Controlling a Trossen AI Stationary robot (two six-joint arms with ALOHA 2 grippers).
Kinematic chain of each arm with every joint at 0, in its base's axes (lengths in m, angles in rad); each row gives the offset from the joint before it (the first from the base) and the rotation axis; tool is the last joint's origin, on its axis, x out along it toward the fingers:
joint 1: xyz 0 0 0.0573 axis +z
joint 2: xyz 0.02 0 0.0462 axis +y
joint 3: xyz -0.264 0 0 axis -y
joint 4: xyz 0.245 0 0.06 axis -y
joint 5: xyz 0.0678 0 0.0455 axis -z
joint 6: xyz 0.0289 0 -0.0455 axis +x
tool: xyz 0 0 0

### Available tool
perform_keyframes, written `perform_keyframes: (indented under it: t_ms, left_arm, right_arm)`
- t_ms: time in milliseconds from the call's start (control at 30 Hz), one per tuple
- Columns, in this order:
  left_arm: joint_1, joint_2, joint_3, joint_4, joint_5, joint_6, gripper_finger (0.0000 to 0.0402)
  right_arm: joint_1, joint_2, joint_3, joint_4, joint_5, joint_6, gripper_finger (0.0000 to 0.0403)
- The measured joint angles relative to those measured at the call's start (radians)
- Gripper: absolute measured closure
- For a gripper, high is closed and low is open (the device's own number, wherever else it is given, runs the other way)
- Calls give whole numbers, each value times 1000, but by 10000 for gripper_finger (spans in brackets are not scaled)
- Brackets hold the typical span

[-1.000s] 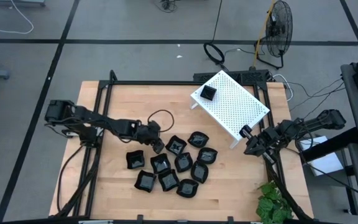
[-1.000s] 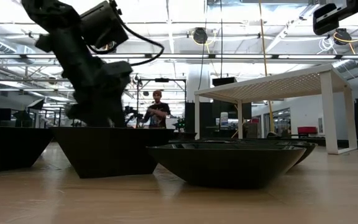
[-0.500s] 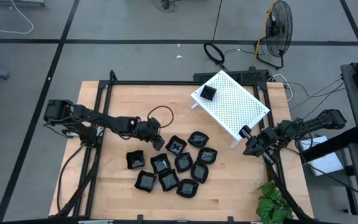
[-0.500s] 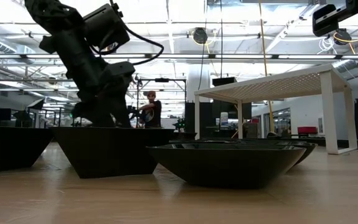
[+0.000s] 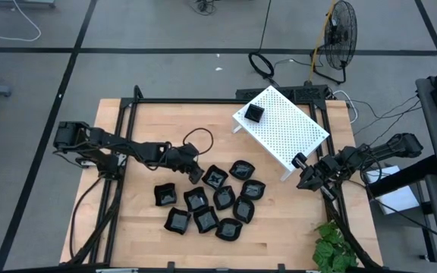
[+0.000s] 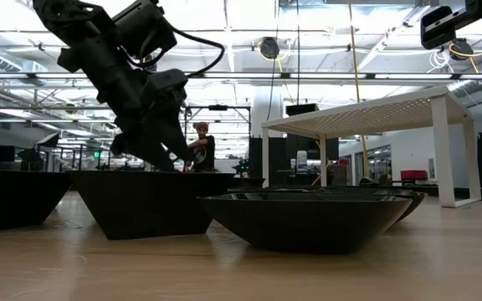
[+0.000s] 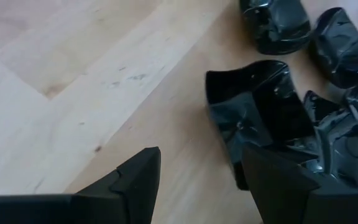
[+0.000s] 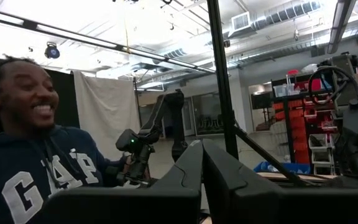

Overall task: Pick & Place Mini shaped plates
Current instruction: Put the black distorted square plate on the shelf

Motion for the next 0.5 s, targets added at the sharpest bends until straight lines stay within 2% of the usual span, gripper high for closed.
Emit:
perform_keyframes:
  t_ms: [233,500]
  left_arm:
    - [-2,0,0,136,40,34,174]
    - [-9,43,1,137,37,34,174]
  right_arm:
    - [0,0,0,0,0,0,403]
    - [0,0,0,0,0,0,403]
